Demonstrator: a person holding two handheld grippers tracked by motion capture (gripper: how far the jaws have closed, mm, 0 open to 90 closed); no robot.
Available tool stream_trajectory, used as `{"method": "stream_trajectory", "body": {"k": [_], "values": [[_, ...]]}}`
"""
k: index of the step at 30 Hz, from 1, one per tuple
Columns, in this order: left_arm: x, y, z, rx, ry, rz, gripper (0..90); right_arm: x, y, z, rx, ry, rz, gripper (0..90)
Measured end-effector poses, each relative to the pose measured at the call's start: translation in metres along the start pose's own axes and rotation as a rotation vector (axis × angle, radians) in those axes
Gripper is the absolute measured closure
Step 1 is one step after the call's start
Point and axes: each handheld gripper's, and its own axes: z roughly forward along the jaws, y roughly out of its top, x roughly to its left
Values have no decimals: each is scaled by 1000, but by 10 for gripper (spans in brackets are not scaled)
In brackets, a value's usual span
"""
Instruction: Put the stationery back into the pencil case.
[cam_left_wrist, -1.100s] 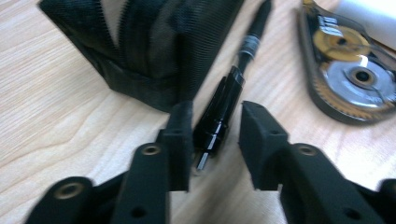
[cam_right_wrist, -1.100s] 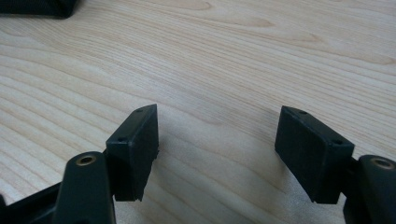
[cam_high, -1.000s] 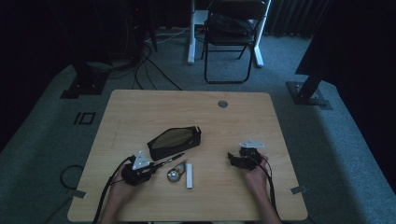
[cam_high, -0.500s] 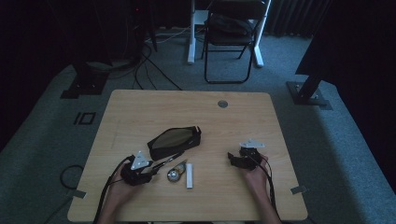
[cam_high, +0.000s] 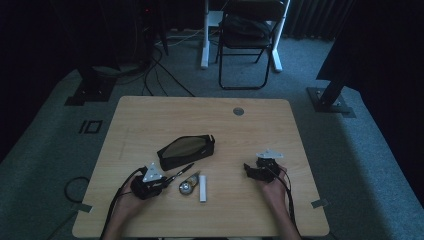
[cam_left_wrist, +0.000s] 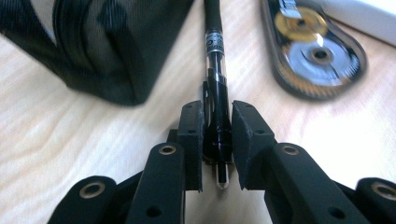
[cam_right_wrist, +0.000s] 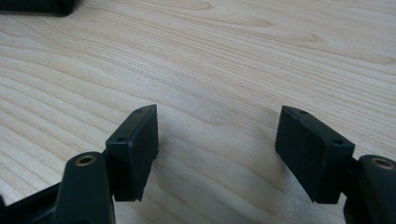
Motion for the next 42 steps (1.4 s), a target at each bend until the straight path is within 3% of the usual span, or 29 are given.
{"method": "stream_trajectory", "body": {"k": [3,6,8,13,20,32,42], "values": [[0,-3,-2,-10,-2,-15,691,0,0,0,0,0,0,300],[-1,5,-1,-39,-2,-12,643,0,0,0,0,0,0,300],[-3,13,2,-52,8,0,645,0,0,0,0,0,0,300],[-8,28,15,-29,36,44,738,0,0,0,0,0,0,300],[-10,35,27,-12,52,51,744,0,0,0,0,0,0,300],[-6,36,32,4,3,38,789,0,0,0,0,-1,-1,300],[-6,36,31,-9,-10,29,794,-1,0,0,1,12,-8,294]]}}
